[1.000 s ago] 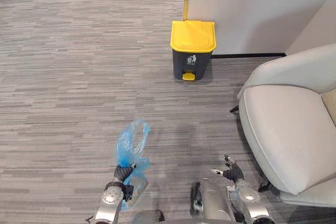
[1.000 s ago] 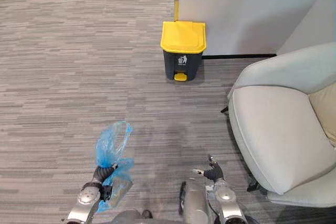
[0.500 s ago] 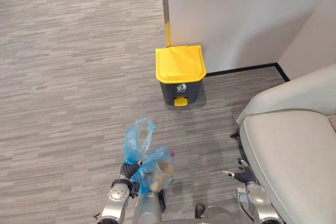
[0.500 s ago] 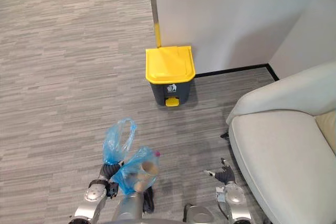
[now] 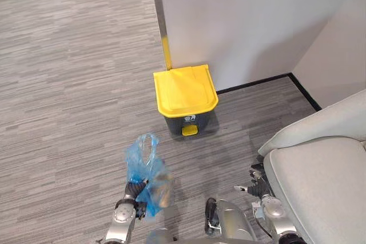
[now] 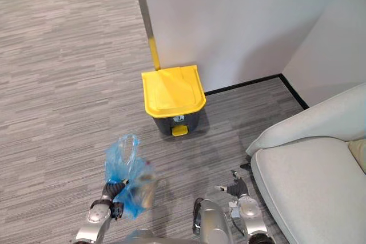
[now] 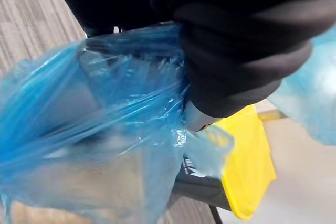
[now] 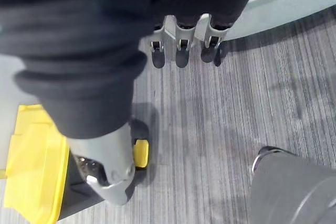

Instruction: Gather rubbish on tea table into small bin, then transfer packed bag to large trash can.

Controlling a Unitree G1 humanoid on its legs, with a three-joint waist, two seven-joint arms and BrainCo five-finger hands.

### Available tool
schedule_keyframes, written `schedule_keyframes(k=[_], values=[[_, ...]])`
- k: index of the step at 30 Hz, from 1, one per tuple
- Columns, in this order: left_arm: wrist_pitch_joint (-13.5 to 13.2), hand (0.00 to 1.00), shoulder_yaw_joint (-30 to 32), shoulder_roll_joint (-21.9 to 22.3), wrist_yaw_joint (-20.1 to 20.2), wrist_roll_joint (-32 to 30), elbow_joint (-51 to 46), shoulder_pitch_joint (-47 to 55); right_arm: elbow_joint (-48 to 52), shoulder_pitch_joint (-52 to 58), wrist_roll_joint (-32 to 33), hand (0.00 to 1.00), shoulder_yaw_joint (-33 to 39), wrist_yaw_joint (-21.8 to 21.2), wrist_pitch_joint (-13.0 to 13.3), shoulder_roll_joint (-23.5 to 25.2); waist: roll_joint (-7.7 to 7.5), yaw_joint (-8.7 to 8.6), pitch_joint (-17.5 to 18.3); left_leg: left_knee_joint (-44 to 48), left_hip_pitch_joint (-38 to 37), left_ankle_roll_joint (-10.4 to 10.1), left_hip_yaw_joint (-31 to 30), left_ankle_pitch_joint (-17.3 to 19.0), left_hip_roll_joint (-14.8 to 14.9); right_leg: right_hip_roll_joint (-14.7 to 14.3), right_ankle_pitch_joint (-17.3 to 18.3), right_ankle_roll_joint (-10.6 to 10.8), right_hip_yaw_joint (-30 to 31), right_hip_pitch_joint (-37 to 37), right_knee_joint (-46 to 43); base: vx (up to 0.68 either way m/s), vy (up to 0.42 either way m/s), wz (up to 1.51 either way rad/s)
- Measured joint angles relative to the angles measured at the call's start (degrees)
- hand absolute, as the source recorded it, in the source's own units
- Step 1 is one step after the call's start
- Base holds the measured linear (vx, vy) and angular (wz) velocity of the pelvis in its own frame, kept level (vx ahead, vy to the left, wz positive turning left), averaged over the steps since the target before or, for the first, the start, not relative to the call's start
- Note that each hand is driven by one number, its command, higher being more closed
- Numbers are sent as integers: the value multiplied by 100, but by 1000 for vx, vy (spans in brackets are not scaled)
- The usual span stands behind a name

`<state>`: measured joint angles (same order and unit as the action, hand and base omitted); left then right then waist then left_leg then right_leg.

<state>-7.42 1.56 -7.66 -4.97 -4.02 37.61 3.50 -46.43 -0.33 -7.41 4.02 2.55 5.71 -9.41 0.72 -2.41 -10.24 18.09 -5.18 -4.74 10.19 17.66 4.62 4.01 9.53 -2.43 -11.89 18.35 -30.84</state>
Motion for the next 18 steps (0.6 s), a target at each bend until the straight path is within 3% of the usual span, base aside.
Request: schedule_keyframes(k=[1,2,3,4,5,6,8,10,11,12,15,18], values=[[-42,100,-13,4,5,-9,-3,-8,6,99,2,0,47,1,4,13,-26,-6,1,340,75,-66,-151,-39,9,-38,216,107,-71,-219,71,210,-68,68],[-46,100,-3,59,9,-11,4,48,17,295,6,0,60,0,-1,19,-33,9,-44,1364,365,-97,-230,-47,88,-5,536,58,-188,-718,355,204,-64,70],[-17,100,18,170,19,-10,-10,52,70,397,11,0,74,7,-8,-15,124,-6,-119,2041,542,-140,-211,-125,326,-100,533,69,-315,-987,540,150,5,51],[-18,100,10,268,59,-9,-54,239,127,608,15,0,48,17,-18,9,156,108,-115,3129,956,-55,14,-596,686,-246,507,39,-319,-1389,911,128,70,-1],[-11,100,-3,270,112,-9,-41,429,132,674,19,0,82,22,-33,102,194,194,44,3350,1172,162,266,-488,821,-217,490,11,-276,-1504,1077,211,57,-14],[-1,100,-2,268,118,-10,14,435,131,620,25,0,178,32,-32,167,130,179,82,3046,1299,271,337,-331,779,-155,466,-28,-238,-1555,1154,236,27,-14],[5,100,-12,271,122,-13,22,368,108,494,79,0,307,78,-34,217,84,159,47,2142,1579,250,395,-158,591,26,395,47,-154,-1604,1259,234,64,-5],[7,100,-94,271,122,-13,26,361,65,422,89,0,367,105,-37,208,47,170,22,944,1702,89,377,-323,315,228,347,218,-89,-1658,1304,186,112,-18],[6,100,-158,280,126,-13,28,368,60,423,91,0,450,109,-39,200,104,171,34,258,1664,-28,317,-605,241,237,355,320,-58,-1737,1371,242,190,-27],[4,100,-168,290,122,-12,61,378,33,418,114,0,453,114,-47,151,223,191,36,-269,1558,118,161,-1582,231,163,396,460,44,-1858,1418,308,201,-21],[12,100,-158,118,120,-16,285,215,-18,395,118,0,430,106,-51,253,-62,166,50,-345,1411,384,243,-1438,-67,395,393,654,168,-2022,1694,248,155,0],[24,100,-214,55,123,-18,365,165,-23,340,113,0,434,105,-57,245,-105,164,56,-296,1392,561,273,-1311,-233,544,393,654,262,-2071,1707,190,138,8]])
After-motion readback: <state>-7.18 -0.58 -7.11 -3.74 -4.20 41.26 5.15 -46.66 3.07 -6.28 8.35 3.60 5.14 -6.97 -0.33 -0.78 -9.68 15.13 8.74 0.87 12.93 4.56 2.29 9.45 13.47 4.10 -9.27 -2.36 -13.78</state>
